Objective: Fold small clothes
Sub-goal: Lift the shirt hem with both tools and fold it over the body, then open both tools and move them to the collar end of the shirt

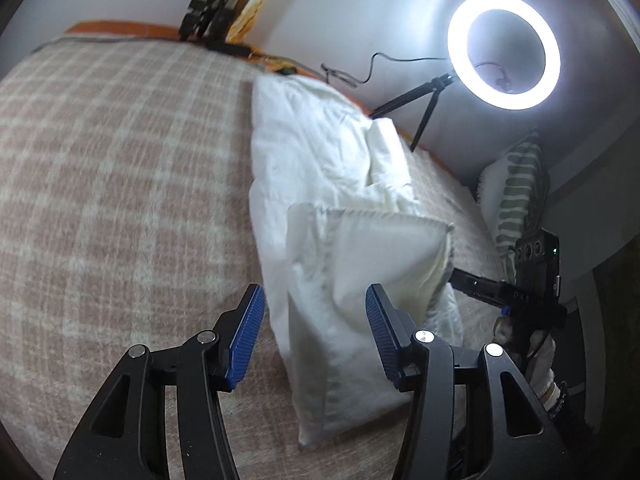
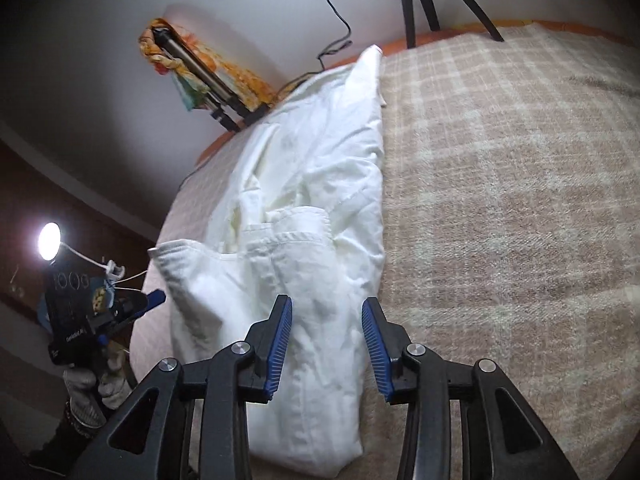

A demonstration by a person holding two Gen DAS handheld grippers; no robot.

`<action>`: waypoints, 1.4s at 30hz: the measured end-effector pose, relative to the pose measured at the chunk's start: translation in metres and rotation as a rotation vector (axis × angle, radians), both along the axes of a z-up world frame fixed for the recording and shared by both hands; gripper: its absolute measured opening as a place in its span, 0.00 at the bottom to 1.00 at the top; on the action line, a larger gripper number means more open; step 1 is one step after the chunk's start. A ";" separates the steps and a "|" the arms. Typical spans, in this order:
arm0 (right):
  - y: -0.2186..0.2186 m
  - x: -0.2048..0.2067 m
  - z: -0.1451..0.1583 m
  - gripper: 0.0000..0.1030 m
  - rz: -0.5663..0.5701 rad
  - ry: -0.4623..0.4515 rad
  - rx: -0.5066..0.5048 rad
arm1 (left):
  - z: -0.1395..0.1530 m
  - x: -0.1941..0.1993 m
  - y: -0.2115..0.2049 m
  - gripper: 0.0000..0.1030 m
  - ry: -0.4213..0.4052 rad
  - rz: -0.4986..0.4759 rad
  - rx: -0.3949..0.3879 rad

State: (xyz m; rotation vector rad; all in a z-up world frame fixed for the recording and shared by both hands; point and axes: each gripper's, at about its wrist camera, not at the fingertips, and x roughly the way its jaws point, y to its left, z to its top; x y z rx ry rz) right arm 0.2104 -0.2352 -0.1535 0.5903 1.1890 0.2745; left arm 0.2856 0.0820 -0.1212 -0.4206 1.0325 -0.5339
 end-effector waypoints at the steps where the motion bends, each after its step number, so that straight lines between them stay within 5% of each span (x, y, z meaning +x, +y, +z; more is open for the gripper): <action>1: 0.000 0.002 -0.002 0.38 -0.006 0.001 0.008 | -0.004 0.002 -0.001 0.50 0.011 0.001 0.006; 7: 0.017 0.008 0.011 0.36 0.033 -0.047 -0.064 | -0.010 0.006 -0.011 0.45 0.011 -0.008 0.005; 12: 0.030 0.012 0.008 0.22 0.070 -0.035 -0.111 | -0.004 0.000 -0.026 0.08 -0.061 -0.055 0.059; 15: 0.031 0.010 0.014 0.09 0.074 -0.053 -0.094 | -0.003 0.000 -0.027 0.05 -0.075 -0.058 0.052; 18: 0.032 0.005 0.023 0.07 0.063 -0.077 -0.113 | 0.003 -0.003 -0.023 0.04 -0.098 -0.040 0.041; 21: 0.020 -0.003 0.035 0.07 0.011 -0.125 -0.105 | 0.005 -0.003 -0.023 0.03 -0.153 -0.029 0.136; 26: 0.002 0.001 0.014 0.07 -0.057 -0.052 -0.099 | -0.015 0.008 -0.017 0.04 -0.076 -0.002 0.119; 33: 0.004 0.001 0.022 0.29 -0.042 -0.071 -0.196 | 0.004 0.005 -0.001 0.14 -0.138 0.089 0.161; 40: 0.035 -0.005 0.046 0.29 0.062 -0.192 -0.353 | 0.026 -0.007 -0.014 0.14 -0.222 0.030 0.154; 42: 0.038 -0.005 0.045 0.31 0.074 -0.196 -0.352 | 0.033 -0.011 -0.023 0.24 -0.246 0.011 0.159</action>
